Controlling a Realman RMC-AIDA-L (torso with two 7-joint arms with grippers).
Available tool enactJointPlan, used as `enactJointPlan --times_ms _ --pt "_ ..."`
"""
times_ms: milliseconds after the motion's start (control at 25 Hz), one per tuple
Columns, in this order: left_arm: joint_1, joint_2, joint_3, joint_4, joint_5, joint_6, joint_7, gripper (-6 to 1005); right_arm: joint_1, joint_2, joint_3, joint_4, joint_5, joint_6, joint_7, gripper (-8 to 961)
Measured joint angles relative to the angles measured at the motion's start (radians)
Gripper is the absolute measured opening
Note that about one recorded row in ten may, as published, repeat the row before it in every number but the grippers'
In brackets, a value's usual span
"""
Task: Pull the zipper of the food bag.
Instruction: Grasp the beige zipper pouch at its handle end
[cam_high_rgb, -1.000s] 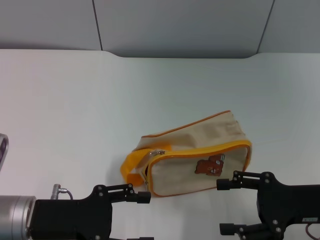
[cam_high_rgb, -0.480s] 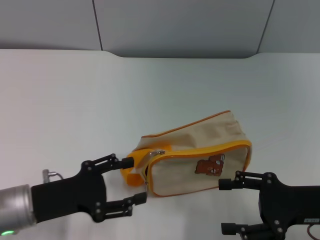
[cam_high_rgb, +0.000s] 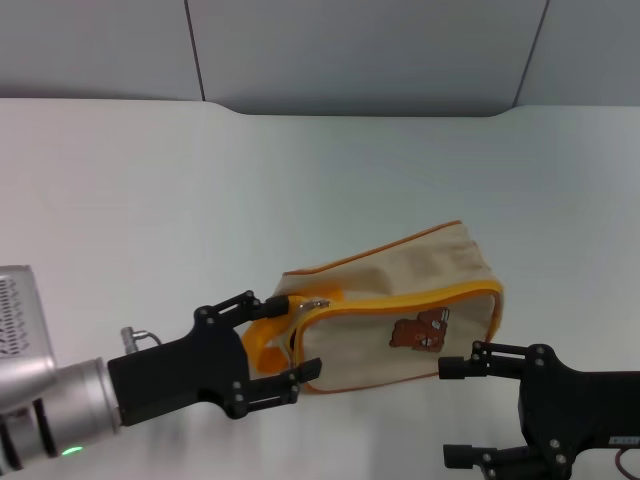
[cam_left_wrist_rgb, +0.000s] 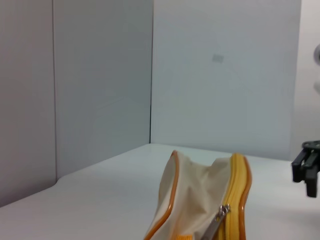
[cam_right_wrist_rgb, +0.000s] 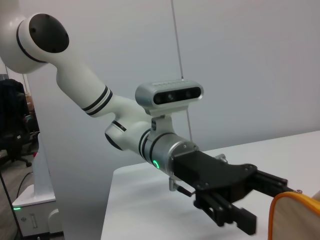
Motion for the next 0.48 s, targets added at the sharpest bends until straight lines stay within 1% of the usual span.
enactJointPlan --times_ms 160,240,320,480 --pt "-0.019 -0.001 0.000 -0.038 -0.007 -0.039 0.043 790 0.000 0.000 0.000 0.000 0.001 0.002 0.000 820" --pt "-0.035 -0.001 -0.001 -0.071 -0.017 -0.069 0.091 789 0.000 0.000 0.000 0.000 0.001 0.002 0.000 819" --pt "-0.039 -0.001 -0.001 -0.077 -0.019 -0.076 0.106 787 0.000 0.000 0.002 0.000 0.001 0.003 0.000 819" --pt "-0.040 -0.001 -0.034 -0.080 -0.020 -0.087 0.141 783 -0.001 0.000 0.003 0.000 0.001 0.004 0.000 819"
